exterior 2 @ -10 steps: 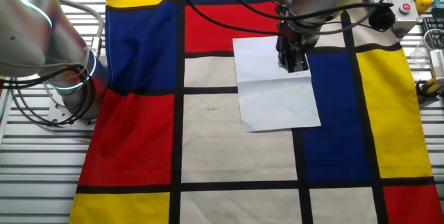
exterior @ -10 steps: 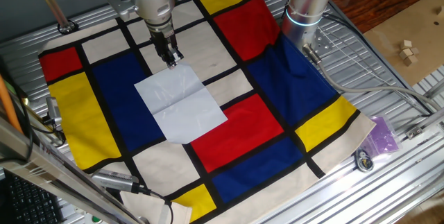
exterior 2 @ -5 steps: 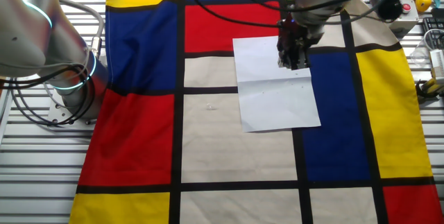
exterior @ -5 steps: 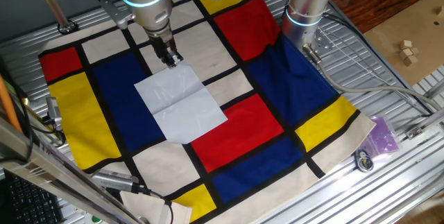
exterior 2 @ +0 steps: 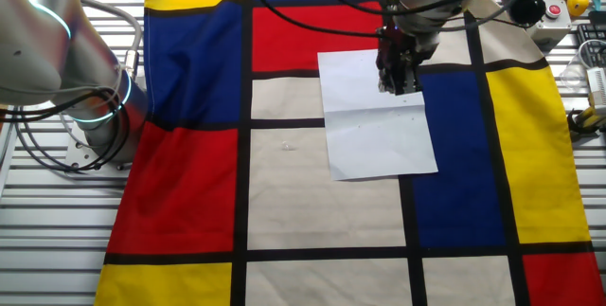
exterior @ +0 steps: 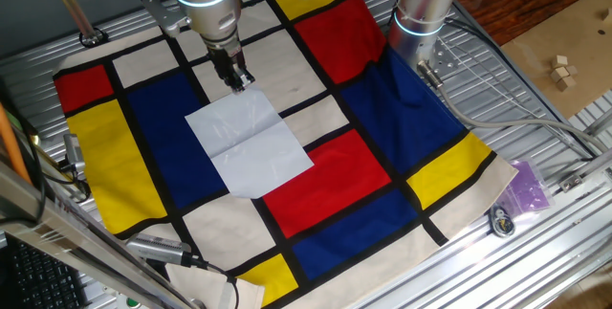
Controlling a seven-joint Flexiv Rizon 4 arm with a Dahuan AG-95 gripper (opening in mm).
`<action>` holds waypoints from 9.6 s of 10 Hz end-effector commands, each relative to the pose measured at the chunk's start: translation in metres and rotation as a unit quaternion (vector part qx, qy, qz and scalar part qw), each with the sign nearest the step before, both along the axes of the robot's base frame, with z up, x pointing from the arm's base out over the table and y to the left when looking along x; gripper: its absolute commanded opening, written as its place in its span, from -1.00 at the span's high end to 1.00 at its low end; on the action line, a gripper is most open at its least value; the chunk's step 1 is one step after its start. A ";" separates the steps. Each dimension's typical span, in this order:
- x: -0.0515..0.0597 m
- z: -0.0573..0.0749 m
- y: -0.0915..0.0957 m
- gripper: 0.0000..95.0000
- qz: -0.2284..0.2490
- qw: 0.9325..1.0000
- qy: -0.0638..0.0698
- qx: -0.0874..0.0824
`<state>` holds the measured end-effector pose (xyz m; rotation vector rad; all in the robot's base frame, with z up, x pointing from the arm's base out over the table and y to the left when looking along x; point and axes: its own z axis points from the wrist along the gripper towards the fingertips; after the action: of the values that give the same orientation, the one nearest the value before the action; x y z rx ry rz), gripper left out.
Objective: Flip over and spread out the paper that is laid flat on the table
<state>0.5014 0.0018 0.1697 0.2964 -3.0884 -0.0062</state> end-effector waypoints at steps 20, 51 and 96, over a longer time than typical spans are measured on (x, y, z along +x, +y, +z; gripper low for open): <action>0.082 -0.039 0.075 1.00 -0.012 0.998 0.040 0.050; 0.081 -0.153 0.178 1.00 -0.093 0.995 0.005 0.035; 0.073 0.126 0.140 1.00 0.024 0.968 0.189 0.164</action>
<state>0.5709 0.1483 0.2986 0.1550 -2.6570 -0.5952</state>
